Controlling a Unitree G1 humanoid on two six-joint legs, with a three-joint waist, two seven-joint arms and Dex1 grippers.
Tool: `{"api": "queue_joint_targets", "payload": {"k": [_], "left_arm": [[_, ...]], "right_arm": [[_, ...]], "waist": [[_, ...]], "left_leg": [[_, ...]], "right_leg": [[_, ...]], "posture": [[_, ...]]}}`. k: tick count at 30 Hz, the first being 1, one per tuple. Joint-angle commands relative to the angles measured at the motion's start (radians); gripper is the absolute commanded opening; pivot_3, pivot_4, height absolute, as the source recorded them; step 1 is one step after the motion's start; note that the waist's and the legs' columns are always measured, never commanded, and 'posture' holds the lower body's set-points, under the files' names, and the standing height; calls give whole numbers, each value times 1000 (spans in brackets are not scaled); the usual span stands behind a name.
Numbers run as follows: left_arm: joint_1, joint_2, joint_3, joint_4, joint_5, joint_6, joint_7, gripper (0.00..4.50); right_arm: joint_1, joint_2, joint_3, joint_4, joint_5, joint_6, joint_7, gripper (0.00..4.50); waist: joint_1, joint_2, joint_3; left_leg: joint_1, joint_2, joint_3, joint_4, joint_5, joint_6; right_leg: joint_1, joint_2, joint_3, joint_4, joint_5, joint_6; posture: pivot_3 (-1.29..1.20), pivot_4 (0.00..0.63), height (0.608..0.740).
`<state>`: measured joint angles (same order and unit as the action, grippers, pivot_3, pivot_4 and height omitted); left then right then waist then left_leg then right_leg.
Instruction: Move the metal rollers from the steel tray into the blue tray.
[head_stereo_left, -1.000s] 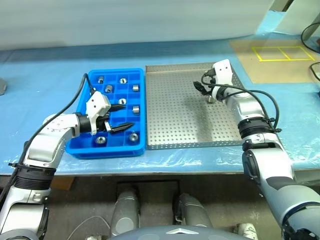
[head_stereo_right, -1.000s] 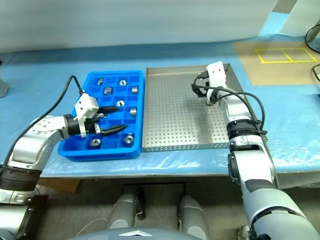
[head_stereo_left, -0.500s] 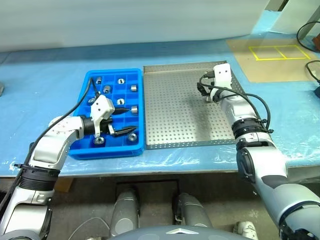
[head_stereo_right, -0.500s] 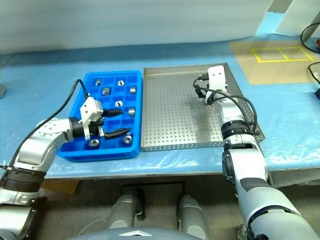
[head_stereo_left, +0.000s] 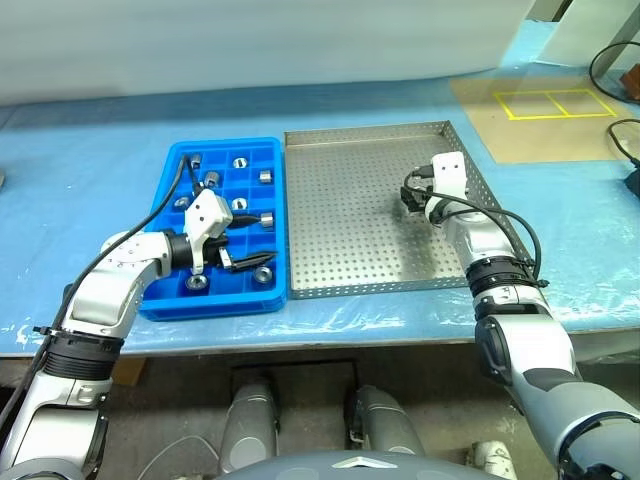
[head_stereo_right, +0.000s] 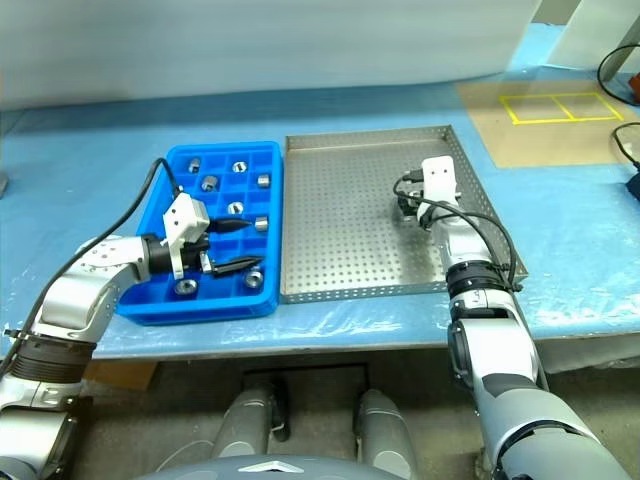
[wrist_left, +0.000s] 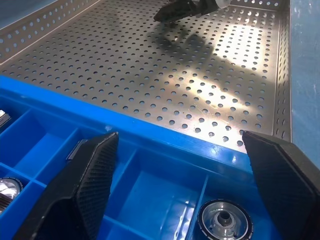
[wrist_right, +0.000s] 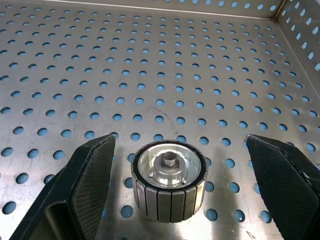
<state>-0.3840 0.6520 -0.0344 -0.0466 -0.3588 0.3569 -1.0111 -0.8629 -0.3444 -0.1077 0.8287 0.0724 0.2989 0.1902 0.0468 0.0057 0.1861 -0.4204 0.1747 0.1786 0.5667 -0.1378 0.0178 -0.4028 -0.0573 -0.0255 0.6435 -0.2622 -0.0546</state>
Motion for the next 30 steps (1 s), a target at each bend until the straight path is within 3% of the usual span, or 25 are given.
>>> {"api": "queue_joint_targets", "payload": {"k": [1,6,7,12,23,30], "left_arm": [[-16,2,9,-8,2,-16,-3,4247],[-19,-1,10,-4,8,-17,-4,4247],[-18,-1,11,-5,8,-18,-4,4247],[-4,8,24,-21,-2,-3,-2,4247],[102,131,214,-71,-127,112,-24,4247],[228,205,324,-197,-174,184,6,4247]], "right_arm": [[11,8,-13,-61,17,-3,15,3461],[17,10,1,-66,6,-3,27,1693],[14,7,3,-64,2,2,22,1609],[11,9,12,-86,2,-12,60,1613],[78,30,222,-688,188,229,583,1613],[17,109,336,-698,201,214,706,1613]], "waist": [[0,0,0],[-1,0,0],[-1,0,0],[0,0,0],[1,0,0],[32,-1,1]], "left_leg": [[0,0,0,0,0,0],[0,0,0,0,0,0],[0,0,0,0,0,0],[0,0,0,0,0,0],[1,3,0,-2,-1,1],[1,2,0,-3,-1,1]], "right_leg": [[0,0,0,0,0,0],[0,0,0,0,0,0],[0,0,0,0,0,0],[0,0,0,0,0,0],[0,2,-1,-1,0,-1],[0,1,-1,-1,0,-1]], "posture": [[-69,150,740],[-65,150,740],[-65,150,740],[-60,150,740],[8,150,740],[166,150,740]]}}
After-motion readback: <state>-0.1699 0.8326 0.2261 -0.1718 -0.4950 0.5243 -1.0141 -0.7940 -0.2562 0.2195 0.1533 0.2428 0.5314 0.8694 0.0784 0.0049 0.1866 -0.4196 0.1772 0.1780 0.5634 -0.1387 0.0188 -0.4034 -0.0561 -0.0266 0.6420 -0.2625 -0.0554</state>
